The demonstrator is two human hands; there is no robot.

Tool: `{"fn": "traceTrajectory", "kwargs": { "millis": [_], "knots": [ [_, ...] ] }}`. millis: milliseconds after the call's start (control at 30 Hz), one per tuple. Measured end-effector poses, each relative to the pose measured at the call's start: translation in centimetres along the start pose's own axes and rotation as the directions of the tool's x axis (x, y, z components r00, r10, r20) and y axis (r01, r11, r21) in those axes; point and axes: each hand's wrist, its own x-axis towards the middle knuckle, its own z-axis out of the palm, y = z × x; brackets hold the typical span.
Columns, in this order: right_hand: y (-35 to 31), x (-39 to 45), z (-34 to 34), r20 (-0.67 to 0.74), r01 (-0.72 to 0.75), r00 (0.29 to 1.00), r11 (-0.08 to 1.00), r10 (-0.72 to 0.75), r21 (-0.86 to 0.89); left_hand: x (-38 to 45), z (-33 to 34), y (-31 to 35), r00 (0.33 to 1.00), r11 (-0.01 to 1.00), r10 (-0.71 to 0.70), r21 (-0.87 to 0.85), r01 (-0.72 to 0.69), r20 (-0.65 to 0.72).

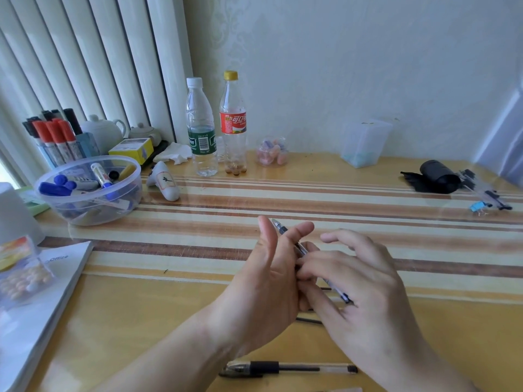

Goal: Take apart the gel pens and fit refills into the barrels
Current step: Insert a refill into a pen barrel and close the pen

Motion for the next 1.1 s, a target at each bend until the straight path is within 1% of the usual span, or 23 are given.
{"fn": "traceTrajectory", "kwargs": {
  "millis": [33, 67, 100, 133, 167, 200, 233, 267, 300, 367, 433, 500, 567, 633, 733, 867, 967, 1100],
  "knots": [
    [0.0, 0.0, -0.1, -0.002, 0.006, 1.000, 0.998, -0.005, 0.058, 0.1, -0.1, 0.0, 0.998, 0.997, 0.014, 0.071, -0.010, -0.057],
    [0.0, 0.0, -0.3, -0.006, 0.001, 1.000, 0.987, 0.000, 0.162, 0.1, -0.3, 0.0, 0.991, 0.981, 0.055, 0.192, -0.031, -0.124],
    [0.1, 0.0, -0.6, -0.017, -0.016, 1.000, 0.955, 0.022, 0.296, 0.1, -0.7, 0.1, 0.975, 0.929, 0.134, 0.366, -0.060, -0.180],
    [0.1, -0.1, -1.0, -0.032, -0.042, 0.998, 0.900, 0.062, 0.433, 0.0, -1.2, 0.2, 0.947, 0.823, 0.240, 0.562, -0.083, -0.212],
    [0.2, 0.0, -1.3, -0.041, -0.074, 0.992, 0.829, 0.115, 0.555, -0.1, -1.7, 0.5, 0.921, 0.691, 0.333, 0.716, -0.095, -0.200],
    [0.4, 0.0, -1.7, -0.039, -0.109, 0.984, 0.753, 0.176, 0.649, -0.2, -2.2, 0.7, 0.909, 0.557, 0.385, 0.825, -0.092, -0.158],
    [0.7, 0.1, -1.9, -0.029, -0.152, 0.970, 0.693, 0.242, 0.705, -0.4, -2.5, 1.1, 0.913, 0.445, 0.395, 0.891, -0.089, -0.105],
    [1.1, 0.2, -2.1, -0.008, -0.210, 0.951, 0.664, 0.309, 0.718, -0.6, -2.5, 1.6, 0.925, 0.386, 0.377, 0.917, -0.105, -0.053],
    [1.5, 0.3, -2.2, 0.018, -0.285, 0.927, 0.673, 0.374, 0.682, -0.8, -2.6, 1.9, 0.935, 0.332, 0.355, 0.935, -0.123, -0.003],
    [2.8, 0.2, -2.2, 0.056, -0.432, 0.880, 0.747, 0.471, 0.506, -1.0, -2.5, 2.4, 0.938, 0.183, 0.336, 0.970, -0.158, 0.090],
    [3.8, 0.1, -2.2, 0.078, -0.498, 0.857, 0.783, 0.509, 0.373, -1.0, -2.7, 2.3, 0.940, 0.035, 0.322, 0.991, -0.132, 0.114],
    [4.0, 0.1, -2.3, 0.090, -0.516, 0.849, 0.779, 0.521, 0.355, -1.0, -2.7, 2.1, 0.945, -0.083, 0.309, 0.993, -0.089, 0.111],
    [3.9, 0.1, -2.2, 0.109, -0.518, 0.850, 0.781, 0.515, 0.350, -1.1, -2.6, 2.2, 0.945, -0.115, 0.308, 0.990, -0.076, 0.108],
    [3.7, 0.1, -2.2, 0.127, -0.508, 0.858, 0.790, 0.497, 0.343, -1.0, -2.5, 2.2, 0.946, -0.119, 0.308, 0.991, -0.063, 0.098],
    [3.4, 0.1, -2.2, 0.158, -0.517, 0.854, 0.774, 0.496, 0.365, -0.9, -2.7, 2.1, 0.947, -0.127, 0.310, 0.991, -0.044, 0.081],
    [3.2, 0.1, -2.2, 0.173, -0.517, 0.855, 0.780, 0.489, 0.353, -1.0, -2.5, 2.2, 0.952, -0.140, 0.293, 0.989, -0.050, 0.090],
    [3.2, 0.2, -2.3, 0.197, -0.506, 0.863, 0.789, 0.466, 0.350, -1.1, -2.2, 2.2, 0.952, -0.108, 0.291, 0.992, -0.068, 0.097],
    [2.6, 0.2, -2.3, 0.240, -0.490, 0.872, 0.780, 0.427, 0.391, -1.2, -1.9, 2.2, 0.946, 0.009, 0.301, 0.991, -0.132, 0.123]
  ]
}}
